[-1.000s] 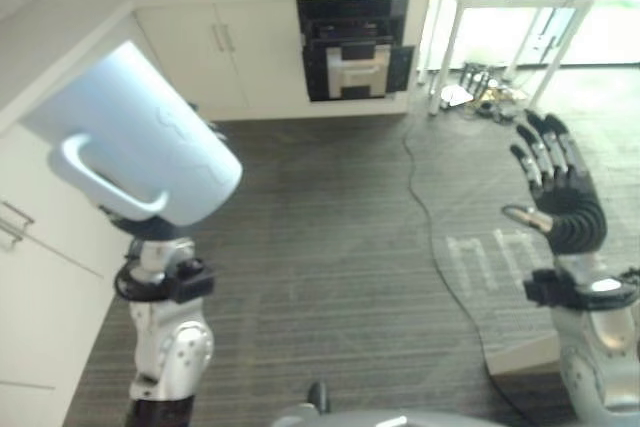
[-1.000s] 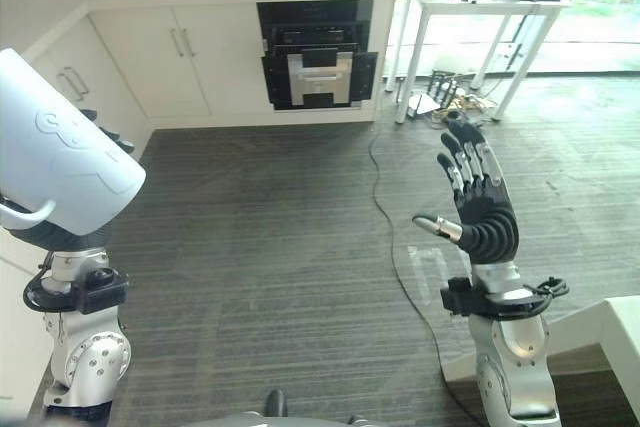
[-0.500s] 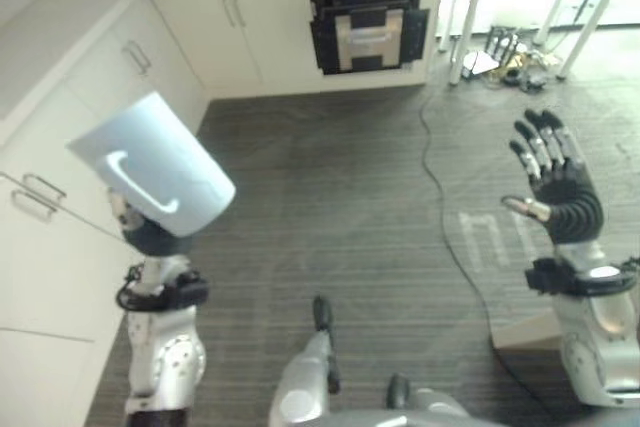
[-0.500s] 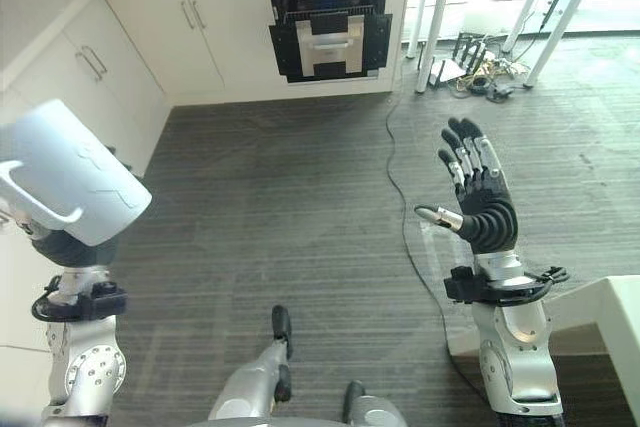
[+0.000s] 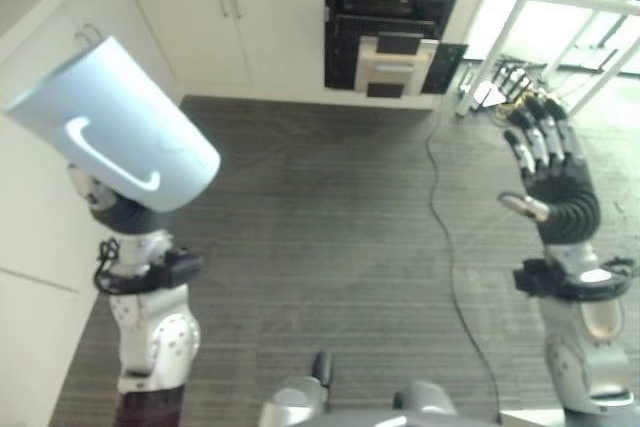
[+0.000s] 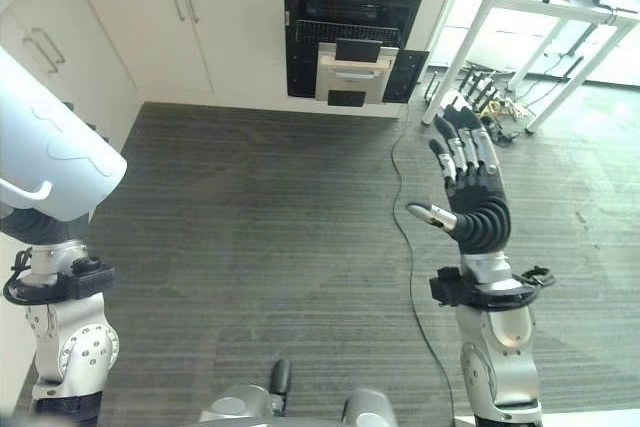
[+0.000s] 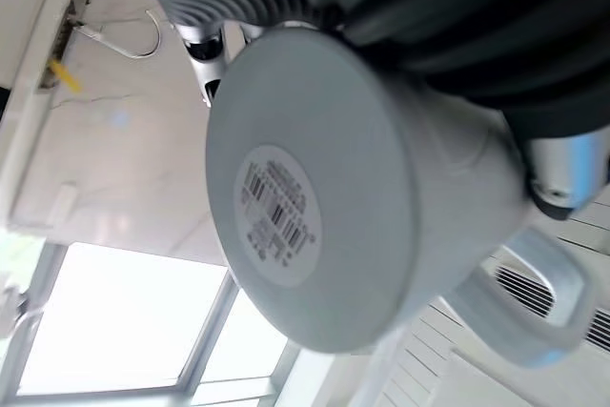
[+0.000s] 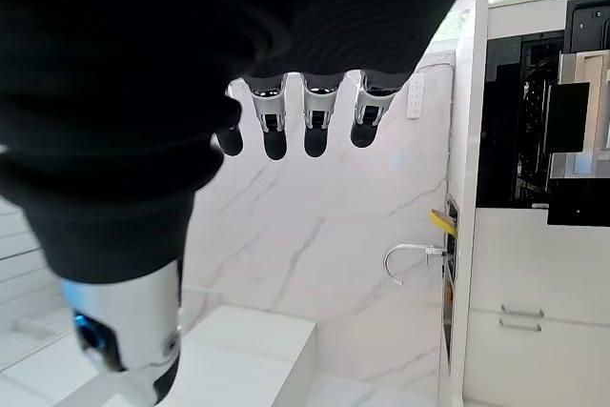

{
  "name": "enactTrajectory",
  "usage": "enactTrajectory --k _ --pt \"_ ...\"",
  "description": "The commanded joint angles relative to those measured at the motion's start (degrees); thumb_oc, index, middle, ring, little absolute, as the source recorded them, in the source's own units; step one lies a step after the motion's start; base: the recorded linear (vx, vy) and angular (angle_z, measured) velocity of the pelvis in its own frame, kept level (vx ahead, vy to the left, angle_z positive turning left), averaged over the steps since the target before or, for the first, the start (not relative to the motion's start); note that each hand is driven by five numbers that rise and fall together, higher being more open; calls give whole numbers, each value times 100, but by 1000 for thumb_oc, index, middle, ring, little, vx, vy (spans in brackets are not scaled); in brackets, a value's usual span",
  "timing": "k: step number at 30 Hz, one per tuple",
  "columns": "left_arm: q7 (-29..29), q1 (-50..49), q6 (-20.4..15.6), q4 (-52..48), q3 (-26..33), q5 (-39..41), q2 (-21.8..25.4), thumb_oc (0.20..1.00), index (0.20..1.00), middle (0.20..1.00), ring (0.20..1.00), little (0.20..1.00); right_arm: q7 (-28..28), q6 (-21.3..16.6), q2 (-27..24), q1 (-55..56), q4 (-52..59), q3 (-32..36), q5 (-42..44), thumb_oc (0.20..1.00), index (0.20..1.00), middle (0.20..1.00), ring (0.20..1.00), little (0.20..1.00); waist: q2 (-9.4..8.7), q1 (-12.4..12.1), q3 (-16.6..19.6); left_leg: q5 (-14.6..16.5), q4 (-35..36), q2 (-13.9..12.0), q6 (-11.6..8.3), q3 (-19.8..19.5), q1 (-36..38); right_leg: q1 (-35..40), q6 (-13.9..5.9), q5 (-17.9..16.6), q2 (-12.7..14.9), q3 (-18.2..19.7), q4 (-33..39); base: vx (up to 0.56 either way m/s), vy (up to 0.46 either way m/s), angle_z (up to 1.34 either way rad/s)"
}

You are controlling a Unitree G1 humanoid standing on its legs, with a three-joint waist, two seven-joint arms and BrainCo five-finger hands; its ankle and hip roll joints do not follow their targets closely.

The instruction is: Place the dishes in the dishwasher.

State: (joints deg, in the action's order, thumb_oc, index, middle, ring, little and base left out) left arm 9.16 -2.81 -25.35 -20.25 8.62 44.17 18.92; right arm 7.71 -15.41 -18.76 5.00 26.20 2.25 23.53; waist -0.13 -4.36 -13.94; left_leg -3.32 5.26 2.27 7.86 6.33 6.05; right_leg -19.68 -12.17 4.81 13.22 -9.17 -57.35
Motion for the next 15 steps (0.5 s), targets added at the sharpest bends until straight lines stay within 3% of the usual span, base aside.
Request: enactTrajectory --k 1,3,5,7,9,12,14,15 --pt "-130 -14 -17 -230 141 -25 326 200 200 200 200 200 42 -285 -372 277 -9 376 150 1000 1000 1000 1000 1000 -105 254 345 364 -177 24 -642 -314 -310 1531 449 -28 -772 -524 3597 373 -266 -23" --pt "-137 -55 -38 -233 153 -118 302 200 200 200 200 200 204 -364 -422 392 -7 500 392 1000 1000 1000 1000 1000 -164 468 246 631 -243 22 -685 -304 -44 1399 392 -422 -547 -470 4636 398 -322 10" --pt "-185 -93 -35 -258 107 -235 239 200 200 200 200 200 353 -330 -365 376 13 484 431 1000 1000 1000 1000 1000 -154 684 161 927 -266 -72 -741 -219 321 1147 207 -1174 -126 -282 5256 442 -370 39" --pt "-157 -195 85 -295 109 147 268 200 200 200 200 200 328 -153 -382 302 38 353 61 1000 1000 1000 1000 1000 -146 713 220 1095 -358 -210 -798 -47 459 1296 153 -1116 -78 -355 5338 386 -412 29" --pt "-262 -125 194 -357 6 173 238 200 200 200 200 200 197 -11 -503 90 -2 232 96 1000 1000 1000 1000 1000 -146 744 381 1192 -342 -324 -850 -32 614 1504 150 -1051 -205 -355 5594 302 -436 6" --pt "-345 -133 121 -448 -85 212 168 200 200 200 200 200 136 145 -646 -76 28 245 142 1000 1000 1000 1000 1000 -136 773 534 1346 -546 -469 -1008 -82 770 1712 313 -976 -391 -370 5773 266 -413 15" --pt "-278 -198 94 -511 -56 381 106 200 200 200 200 200 195 222 -720 -47 46 318 210 1000 1000 1000 1000 1000 -145 755 569 1227 -1062 -547 -1127 -96 601 1855 465 -918 -494 -398 5884 233 -400 -25" --pt "-118 -313 179 -538 -10 545 32 200 200 200 200 200 290 277 -754 49 83 389 312 1000 1000 1000 1000 1000 -158 725 568 981 -1649 -539 -1217 -197 404 1944 586 -836 -568 -345 5912 147 -296 -16"
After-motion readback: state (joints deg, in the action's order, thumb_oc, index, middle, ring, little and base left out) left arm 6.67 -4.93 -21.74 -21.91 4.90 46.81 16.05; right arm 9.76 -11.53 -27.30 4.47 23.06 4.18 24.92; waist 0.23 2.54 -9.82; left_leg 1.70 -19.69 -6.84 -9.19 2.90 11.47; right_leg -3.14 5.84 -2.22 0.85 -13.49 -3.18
